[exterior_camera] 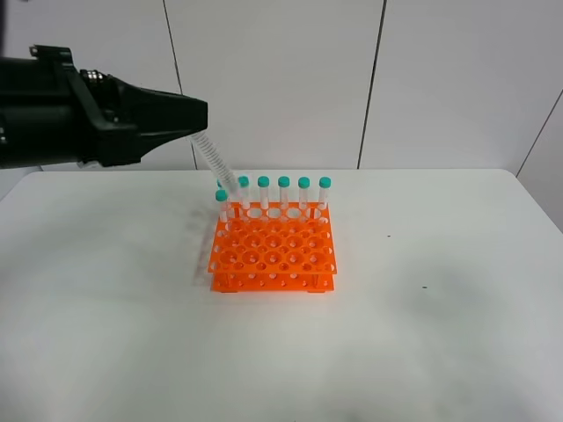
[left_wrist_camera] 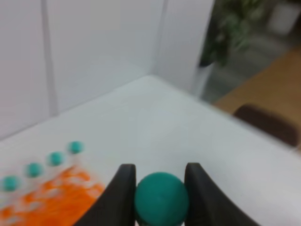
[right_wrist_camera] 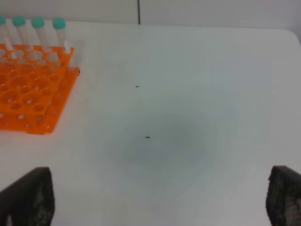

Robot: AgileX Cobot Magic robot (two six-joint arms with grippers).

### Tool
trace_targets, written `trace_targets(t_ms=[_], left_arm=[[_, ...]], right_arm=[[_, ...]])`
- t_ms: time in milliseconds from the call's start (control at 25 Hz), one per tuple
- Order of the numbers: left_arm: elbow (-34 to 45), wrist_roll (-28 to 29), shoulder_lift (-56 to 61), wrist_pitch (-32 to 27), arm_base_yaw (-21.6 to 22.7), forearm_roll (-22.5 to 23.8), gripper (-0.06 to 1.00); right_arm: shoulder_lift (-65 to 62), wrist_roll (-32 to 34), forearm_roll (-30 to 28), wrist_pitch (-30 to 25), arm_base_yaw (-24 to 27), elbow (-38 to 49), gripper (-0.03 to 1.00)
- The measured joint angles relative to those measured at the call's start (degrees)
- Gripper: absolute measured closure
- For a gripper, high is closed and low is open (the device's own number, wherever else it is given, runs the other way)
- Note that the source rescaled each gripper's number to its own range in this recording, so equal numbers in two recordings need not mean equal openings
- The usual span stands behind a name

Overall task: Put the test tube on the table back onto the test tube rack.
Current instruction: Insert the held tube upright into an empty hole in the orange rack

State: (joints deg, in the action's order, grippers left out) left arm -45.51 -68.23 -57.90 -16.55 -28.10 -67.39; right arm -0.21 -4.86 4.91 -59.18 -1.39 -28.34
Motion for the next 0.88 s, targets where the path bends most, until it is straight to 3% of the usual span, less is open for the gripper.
trace_targets(t_ms=[120,280,400,480,600,880], left_arm=[[0.0,13.2,0.6,0.9,-0.7,18.4,0.94],[-0.4,39.4,0.6,3.0,-3.1,46.0,0.94],[-0.4,54.0,0.1,7.9,-4.7,59.3,0.94],[-0.5,58.2,-1.6,12.1,-5.0,63.5,0.94],[-0.7,59.6,-6.4,17.4,-5.0,65.1,0.94],[-7.8,59.7,-21.2,19.7,-9.8,68.0,0.94]], right_arm=[[0.0,0.0,0.1,0.0,0.0,0.0,-0.03],[0.0,0.0,0.2,0.0,0.0,0.0,-0.03],[0.0,0.0,0.3,0.0,0.0,0.0,-0.03],[0.0,0.0,0.3,0.0,0.0,0.0,-0.03],[0.0,0.0,0.3,0.0,0.0,0.0,-0.03],[0.0,0.0,0.3,0.0,0.0,0.0,-0.03]])
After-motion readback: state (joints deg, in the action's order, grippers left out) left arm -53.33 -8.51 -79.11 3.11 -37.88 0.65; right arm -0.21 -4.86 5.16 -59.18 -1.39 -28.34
